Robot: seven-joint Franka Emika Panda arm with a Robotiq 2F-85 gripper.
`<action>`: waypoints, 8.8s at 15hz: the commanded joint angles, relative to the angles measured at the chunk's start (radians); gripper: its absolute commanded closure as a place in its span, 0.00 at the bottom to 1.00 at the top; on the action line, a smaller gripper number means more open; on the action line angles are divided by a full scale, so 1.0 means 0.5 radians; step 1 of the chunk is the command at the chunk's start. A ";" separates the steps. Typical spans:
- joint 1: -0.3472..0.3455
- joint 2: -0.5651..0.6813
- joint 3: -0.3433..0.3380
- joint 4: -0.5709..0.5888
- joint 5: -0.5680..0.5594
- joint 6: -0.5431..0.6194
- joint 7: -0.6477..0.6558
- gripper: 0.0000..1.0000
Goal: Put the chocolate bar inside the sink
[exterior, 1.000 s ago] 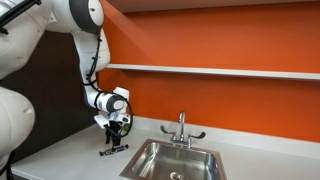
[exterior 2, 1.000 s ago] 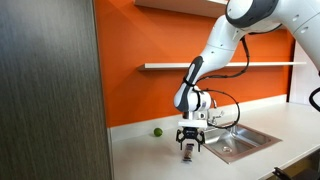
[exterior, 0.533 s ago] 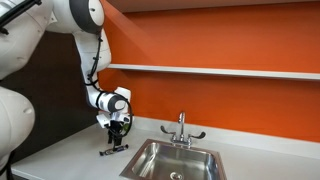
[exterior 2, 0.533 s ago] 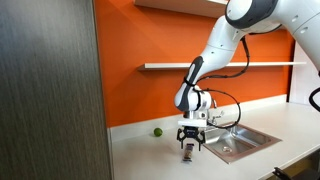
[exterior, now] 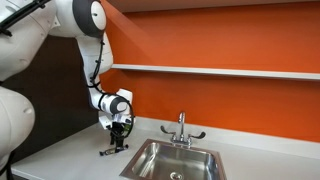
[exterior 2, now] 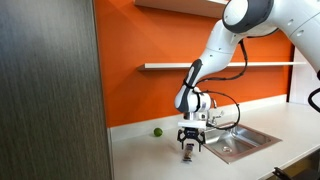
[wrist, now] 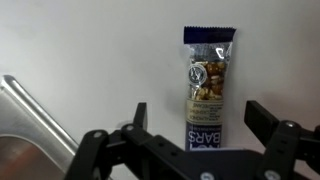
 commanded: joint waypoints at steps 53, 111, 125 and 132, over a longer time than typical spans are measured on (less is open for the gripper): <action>-0.231 -0.145 -0.124 -0.035 -0.339 -0.198 -0.587 0.89; -0.891 0.911 -0.047 1.080 -0.198 -0.380 -1.071 0.00; -0.830 0.681 -0.077 0.856 -0.209 -0.297 -1.025 0.00; -0.757 0.466 -0.106 0.625 -0.231 -0.251 -0.987 0.00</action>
